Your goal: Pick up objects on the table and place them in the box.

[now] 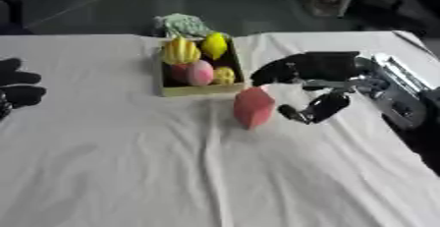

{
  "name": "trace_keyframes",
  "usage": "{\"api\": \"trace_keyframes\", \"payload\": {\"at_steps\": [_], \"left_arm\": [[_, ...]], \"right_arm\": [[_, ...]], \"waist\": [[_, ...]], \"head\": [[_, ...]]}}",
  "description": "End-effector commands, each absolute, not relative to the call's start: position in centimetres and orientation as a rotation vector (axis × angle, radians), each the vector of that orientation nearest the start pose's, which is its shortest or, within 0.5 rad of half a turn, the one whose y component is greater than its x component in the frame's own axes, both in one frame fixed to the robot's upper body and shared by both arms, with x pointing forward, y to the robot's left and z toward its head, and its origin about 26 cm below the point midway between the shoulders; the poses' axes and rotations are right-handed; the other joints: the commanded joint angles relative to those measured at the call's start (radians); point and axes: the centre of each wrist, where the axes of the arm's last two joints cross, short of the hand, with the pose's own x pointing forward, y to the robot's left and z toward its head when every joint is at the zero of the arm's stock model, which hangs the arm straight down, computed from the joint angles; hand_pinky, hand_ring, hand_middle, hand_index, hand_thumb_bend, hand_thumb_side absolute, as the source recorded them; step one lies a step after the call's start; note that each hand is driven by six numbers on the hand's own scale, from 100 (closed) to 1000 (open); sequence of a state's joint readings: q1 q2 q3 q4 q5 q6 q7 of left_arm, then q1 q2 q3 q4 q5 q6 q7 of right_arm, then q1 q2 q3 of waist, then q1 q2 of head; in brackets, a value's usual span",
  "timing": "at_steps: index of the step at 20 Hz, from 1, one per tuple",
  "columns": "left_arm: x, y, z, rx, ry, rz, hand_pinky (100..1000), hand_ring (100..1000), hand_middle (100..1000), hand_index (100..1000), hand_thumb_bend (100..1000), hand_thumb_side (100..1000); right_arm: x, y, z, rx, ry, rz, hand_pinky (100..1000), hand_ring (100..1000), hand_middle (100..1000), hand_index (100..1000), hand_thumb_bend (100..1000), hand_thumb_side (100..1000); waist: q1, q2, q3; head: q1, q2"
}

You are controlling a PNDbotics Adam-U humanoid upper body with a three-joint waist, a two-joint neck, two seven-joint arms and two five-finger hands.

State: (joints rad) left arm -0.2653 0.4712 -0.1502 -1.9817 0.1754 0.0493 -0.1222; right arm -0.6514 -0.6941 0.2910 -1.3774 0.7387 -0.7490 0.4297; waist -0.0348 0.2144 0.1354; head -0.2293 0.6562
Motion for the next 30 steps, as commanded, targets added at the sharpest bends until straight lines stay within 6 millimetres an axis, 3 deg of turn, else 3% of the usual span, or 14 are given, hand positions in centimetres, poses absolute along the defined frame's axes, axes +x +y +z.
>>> {"api": "trace_keyframes", "payload": {"at_steps": [1, 19, 29, 30], "left_arm": [[29.4, 25.3, 19.0, -0.083, -2.083, -0.652, 835, 775, 746, 920, 100, 773], [29.2, 24.7, 18.3, -0.095, -2.047, -0.659, 835, 775, 745, 920, 100, 790], [29.1, 24.3, 17.9, -0.105, -2.023, -0.664, 835, 775, 745, 920, 100, 804], [29.1, 24.3, 17.9, -0.106, -2.021, -0.662, 835, 775, 744, 919, 100, 807]], "right_arm": [[41.3, -31.7, 19.4, 0.775, 1.844, -2.737, 848, 960, 950, 1000, 100, 382], [44.0, -31.1, 17.1, 0.803, 1.864, -2.761, 846, 940, 932, 1000, 100, 345], [44.4, -30.4, 16.8, 0.763, 1.850, -2.783, 833, 892, 823, 934, 100, 332], [44.5, -30.3, 16.9, 0.759, 1.869, -2.771, 814, 862, 760, 866, 100, 314]], "waist": [[0.002, -0.017, 0.002], [0.010, -0.017, 0.007], [0.002, -0.019, 0.014], [0.001, -0.019, 0.015]], "head": [[-0.011, 0.002], [-0.044, 0.004], [-0.049, 0.007], [-0.051, 0.007]]}}
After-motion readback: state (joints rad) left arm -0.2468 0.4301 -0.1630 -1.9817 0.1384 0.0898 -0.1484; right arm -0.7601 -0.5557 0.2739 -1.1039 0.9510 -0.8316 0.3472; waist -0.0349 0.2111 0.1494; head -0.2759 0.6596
